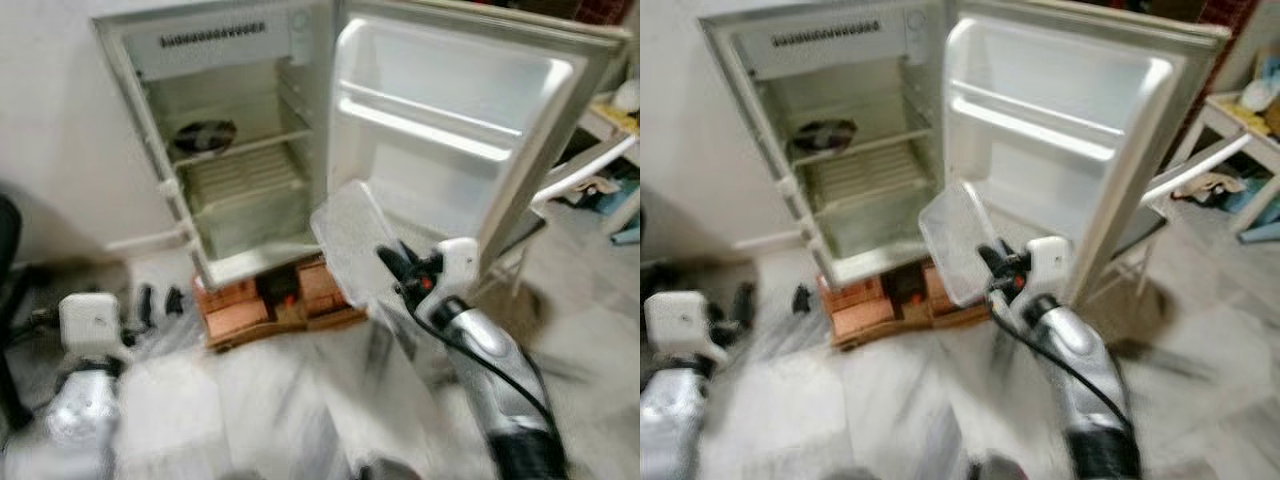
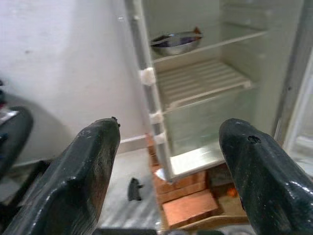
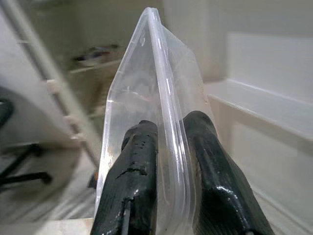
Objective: Restocking fridge
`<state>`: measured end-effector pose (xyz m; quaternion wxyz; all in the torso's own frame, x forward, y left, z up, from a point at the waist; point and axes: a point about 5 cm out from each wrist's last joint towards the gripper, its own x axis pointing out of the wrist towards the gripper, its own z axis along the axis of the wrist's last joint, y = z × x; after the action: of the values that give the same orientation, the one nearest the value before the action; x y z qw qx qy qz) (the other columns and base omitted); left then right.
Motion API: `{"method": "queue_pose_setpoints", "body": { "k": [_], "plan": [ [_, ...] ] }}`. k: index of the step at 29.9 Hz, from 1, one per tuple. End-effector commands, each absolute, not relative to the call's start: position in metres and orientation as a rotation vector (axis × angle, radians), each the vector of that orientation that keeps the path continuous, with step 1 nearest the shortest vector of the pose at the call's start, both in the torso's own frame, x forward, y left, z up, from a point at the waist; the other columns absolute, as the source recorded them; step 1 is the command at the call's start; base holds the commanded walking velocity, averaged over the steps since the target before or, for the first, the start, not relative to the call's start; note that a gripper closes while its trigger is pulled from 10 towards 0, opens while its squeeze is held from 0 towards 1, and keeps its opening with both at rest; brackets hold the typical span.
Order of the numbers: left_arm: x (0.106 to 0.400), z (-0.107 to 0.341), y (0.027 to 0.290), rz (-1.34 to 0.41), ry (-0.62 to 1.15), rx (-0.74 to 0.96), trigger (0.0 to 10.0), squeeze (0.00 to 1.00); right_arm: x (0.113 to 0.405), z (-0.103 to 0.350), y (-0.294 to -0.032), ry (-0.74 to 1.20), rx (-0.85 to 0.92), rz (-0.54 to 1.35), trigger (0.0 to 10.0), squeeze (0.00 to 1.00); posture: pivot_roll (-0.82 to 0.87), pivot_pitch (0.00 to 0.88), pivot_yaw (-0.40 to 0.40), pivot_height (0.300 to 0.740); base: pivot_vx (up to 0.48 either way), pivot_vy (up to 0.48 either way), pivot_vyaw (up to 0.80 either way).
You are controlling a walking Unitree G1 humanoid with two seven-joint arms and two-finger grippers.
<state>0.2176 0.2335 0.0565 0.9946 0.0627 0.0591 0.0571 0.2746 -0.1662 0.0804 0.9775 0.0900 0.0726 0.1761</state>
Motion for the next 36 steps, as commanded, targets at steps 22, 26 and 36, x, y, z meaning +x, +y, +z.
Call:
{"method": "queue_pose_setpoints", "body": {
  "k": [22, 26, 36],
  "plan": [
    [0.222, 0.062, 0.205, 0.094, 0.093, 0.064, 10.0, 0.0, 0.283, 0.091, -0.143, 0.088, 0.184, 0.439, 10.0, 0.0, 0.13, 0.03, -0.002, 0.74, 0.272, 0.0, 0.56],
    [0.222, 0.062, 0.203, 0.091, 0.095, 0.065, 10.0, 0.0, 0.284, 0.091, -0.144, 0.089, 0.188, 0.434, 10.0, 0.0, 0.13, 0.031, -0.002, 0.74, 0.0, 0.0, 0.61],
    [0.221, 0.062, 0.202, 0.084, 0.094, 0.046, 10.0, 0.0, 0.286, 0.089, -0.148, 0.094, 0.179, 0.396, 10.0, 0.0, 0.13, 0.033, -0.005, 0.74, 0.284, 0.085, 0.0]
  ]
}}
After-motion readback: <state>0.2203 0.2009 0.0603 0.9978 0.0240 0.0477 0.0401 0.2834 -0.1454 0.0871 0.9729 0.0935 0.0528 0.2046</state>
